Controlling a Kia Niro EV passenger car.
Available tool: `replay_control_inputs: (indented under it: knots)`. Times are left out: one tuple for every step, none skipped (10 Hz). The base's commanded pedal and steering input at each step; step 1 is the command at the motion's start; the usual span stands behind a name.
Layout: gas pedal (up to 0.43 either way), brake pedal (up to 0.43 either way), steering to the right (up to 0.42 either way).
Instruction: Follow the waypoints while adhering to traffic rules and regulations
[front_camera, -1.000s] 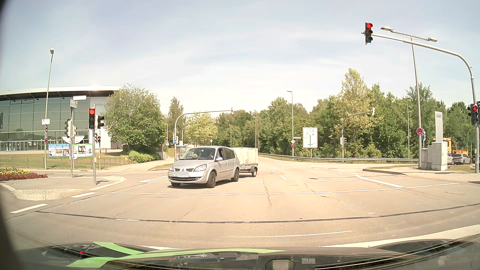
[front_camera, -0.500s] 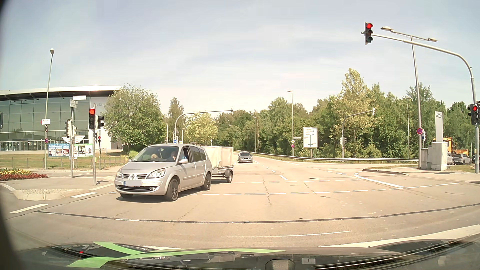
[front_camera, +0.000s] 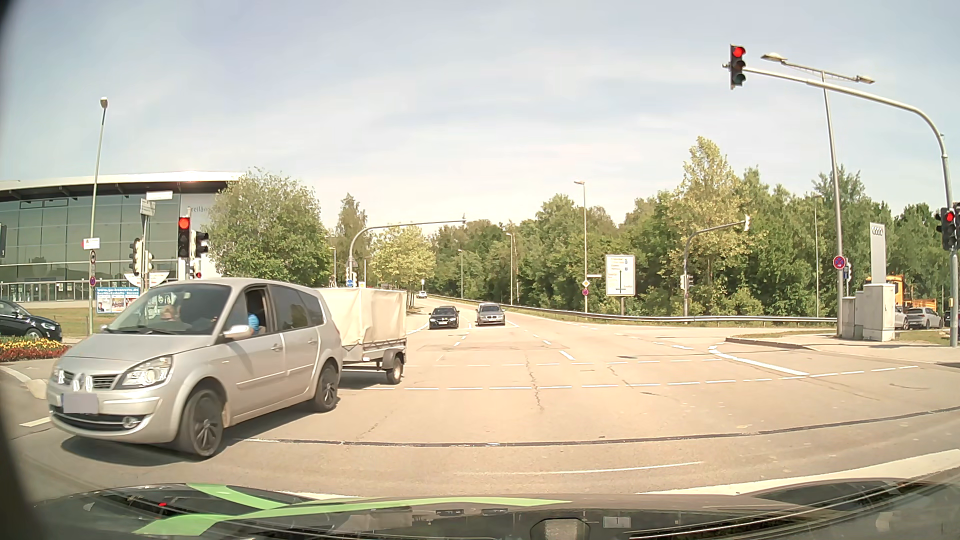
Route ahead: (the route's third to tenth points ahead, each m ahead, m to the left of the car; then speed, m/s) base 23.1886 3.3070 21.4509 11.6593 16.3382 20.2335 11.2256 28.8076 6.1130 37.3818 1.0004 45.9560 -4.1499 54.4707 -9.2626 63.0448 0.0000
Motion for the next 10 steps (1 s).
replay_control_inputs:
  knots:
    - [0.0, 0.213, 0.008]
    - [0.0, 0.213, 0.008]
    - [0.0, 0.213, 0.008]
    - [0.0, 0.213, 0.008]
    - [0.0, 0.213, 0.008]
    - [0.0, 0.213, 0.008]
    - [0.0, 0.213, 0.008]
    - [0.0, 0.213, 0.008]
    - [0.0, 0.213, 0.008]
    - [0.0, 0.213, 0.008]
